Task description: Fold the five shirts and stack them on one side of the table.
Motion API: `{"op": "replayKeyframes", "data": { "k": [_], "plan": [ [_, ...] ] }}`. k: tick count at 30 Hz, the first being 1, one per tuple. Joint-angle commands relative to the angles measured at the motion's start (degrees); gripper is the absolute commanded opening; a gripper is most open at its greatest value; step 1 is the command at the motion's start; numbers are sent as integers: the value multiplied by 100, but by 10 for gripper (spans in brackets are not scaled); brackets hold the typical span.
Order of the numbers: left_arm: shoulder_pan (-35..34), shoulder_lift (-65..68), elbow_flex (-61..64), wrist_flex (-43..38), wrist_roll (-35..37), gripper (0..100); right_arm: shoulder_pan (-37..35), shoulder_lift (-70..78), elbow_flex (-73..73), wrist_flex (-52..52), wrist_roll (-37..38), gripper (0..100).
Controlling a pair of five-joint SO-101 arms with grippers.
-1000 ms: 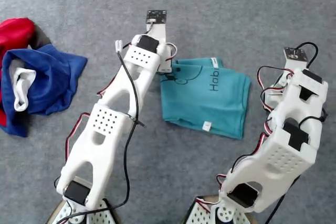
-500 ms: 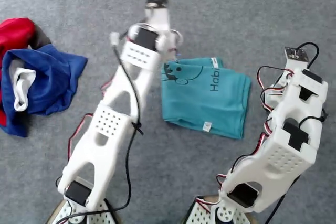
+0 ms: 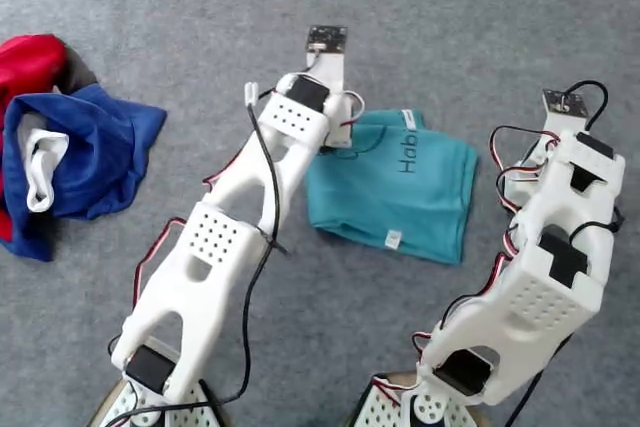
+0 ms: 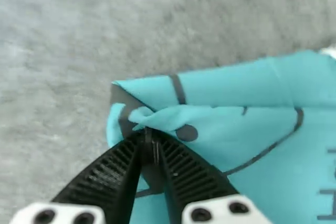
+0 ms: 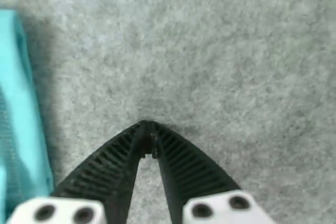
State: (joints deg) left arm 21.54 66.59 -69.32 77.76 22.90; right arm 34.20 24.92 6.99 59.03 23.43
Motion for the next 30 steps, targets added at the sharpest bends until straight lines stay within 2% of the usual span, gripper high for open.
{"op": "replayKeyframes", "data": {
  "k": [1, 7, 16, 20, 25, 30],
  "plan": [
    [-620, -88, 40, -176, 501, 28, -62, 22, -295, -220, -53, 15],
    [-919, -88, 22, -176, 633, 28, -70, 22, -303, -220, -53, 15],
    [-787, -149, -101, -141, 642, 29, -105, -31, -356, -70, -26, 15],
    [-822, -149, -1051, 492, 642, 29, -387, -295, -954, 668, -9, 15],
    [-787, -141, -2642, 1679, 598, 30, -1398, -356, -2440, 1266, 9, 15],
    [-804, -273, -2589, 2338, 123, 29, -2180, 646, -3908, 1644, 44, 15]
  ]
}}
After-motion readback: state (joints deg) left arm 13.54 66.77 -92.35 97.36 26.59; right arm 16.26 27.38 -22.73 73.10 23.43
